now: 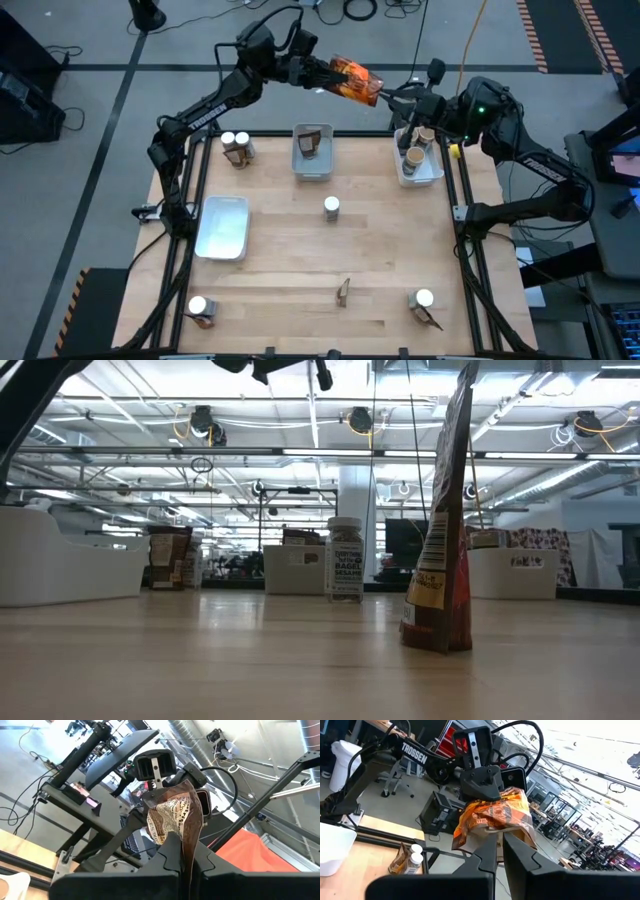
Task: Sort spices by type
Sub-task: Adjust the orange spice pack
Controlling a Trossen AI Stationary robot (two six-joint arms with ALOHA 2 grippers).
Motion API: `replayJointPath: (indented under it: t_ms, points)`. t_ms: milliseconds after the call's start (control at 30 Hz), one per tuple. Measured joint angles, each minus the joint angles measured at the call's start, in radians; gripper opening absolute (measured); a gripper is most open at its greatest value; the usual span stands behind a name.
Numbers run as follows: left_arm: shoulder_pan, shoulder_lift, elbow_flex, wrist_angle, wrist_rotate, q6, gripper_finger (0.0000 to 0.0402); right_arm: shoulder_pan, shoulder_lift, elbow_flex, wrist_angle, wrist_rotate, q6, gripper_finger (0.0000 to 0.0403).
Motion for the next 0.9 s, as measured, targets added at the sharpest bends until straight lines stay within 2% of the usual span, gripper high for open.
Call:
replayJointPath:
  t_ms: [533, 700, 900]
  points:
    - [-0.018, -0.002, 0.000, 0.003, -0.016, -0.022, 0.0001, -0.001, 0.026, 0.000, 0.011, -0.003, -0.029, 0.0015]
    - [-0.012, -0.002, 0.000, 0.002, -0.016, -0.022, 0.0001, 0.000, 0.025, 0.000, 0.016, -0.008, -0.057, 0.0046]
    - [-0.006, -0.002, 0.000, 0.002, -0.015, -0.016, 0.0001, 0.000, 0.025, 0.000, 0.019, -0.010, -0.060, 0.0109]
